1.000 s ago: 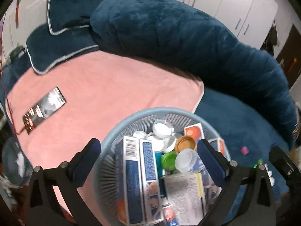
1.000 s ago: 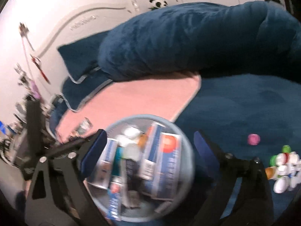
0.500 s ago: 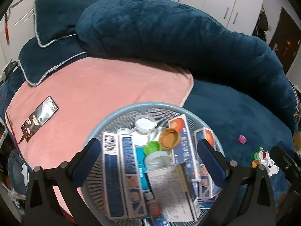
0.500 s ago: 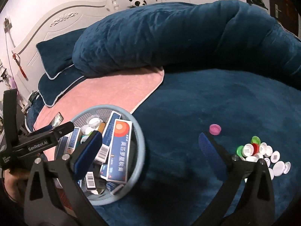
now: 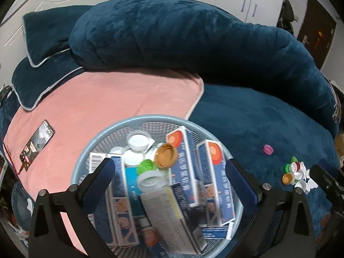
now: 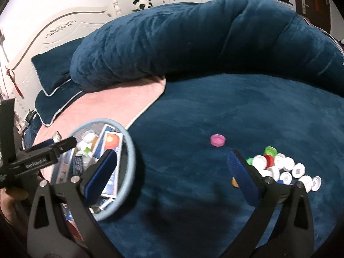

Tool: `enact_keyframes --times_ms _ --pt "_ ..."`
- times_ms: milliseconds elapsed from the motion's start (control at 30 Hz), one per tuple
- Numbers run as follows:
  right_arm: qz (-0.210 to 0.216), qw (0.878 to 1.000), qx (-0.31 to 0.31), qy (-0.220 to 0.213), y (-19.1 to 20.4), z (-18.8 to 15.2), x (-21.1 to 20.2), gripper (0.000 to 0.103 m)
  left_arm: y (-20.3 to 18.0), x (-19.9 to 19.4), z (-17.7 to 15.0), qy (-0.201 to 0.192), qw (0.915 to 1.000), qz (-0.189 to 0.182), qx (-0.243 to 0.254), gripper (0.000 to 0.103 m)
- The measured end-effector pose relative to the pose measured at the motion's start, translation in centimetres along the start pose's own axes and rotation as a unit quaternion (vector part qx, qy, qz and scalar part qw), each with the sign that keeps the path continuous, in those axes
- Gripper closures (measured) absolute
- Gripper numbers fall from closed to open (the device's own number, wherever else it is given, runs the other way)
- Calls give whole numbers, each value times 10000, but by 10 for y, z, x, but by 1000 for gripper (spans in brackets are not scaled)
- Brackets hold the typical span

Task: Organize objects
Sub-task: 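Move both open grippers back from the basket to the cap pile, then grasp the white cap with a red character using the right gripper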

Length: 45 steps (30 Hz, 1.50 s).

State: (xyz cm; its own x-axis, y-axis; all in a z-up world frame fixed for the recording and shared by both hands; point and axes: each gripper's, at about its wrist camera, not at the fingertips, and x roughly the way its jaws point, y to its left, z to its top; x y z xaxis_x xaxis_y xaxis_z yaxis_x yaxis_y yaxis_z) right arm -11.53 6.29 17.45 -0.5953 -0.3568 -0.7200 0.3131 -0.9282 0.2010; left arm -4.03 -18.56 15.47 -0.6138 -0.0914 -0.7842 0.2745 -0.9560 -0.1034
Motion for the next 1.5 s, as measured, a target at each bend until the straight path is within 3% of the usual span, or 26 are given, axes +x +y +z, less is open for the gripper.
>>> enact_keyframes --times_ms 333,667,867,1100,1300,1500 --pt "-334 9991 131 222 -66 -25 -9 0 -75 13 -14 223 9948 -255 958 0" --pt "-1191 9915 441 271 -169 -74 -35 0 -175 31 -40 329 9770 -834 1936 0" --pt "-1540 9779 1400 197 -242 -89 -46 0 -211 52 -51 619 9734 -1141 1890 1" --pt "-1861 9686 1640 162 -263 -94 -40 1 -215 72 -58 875 9757 -1093 1688 1" --pt "-2406 9571 1598 247 -278 -92 -23 1 -205 74 -59 951 9770 -1068 1579 1" --pt "-2295 9667 1102 271 -261 -90 -9 2 -201 76 -58 997 9775 -1052 1530 1"
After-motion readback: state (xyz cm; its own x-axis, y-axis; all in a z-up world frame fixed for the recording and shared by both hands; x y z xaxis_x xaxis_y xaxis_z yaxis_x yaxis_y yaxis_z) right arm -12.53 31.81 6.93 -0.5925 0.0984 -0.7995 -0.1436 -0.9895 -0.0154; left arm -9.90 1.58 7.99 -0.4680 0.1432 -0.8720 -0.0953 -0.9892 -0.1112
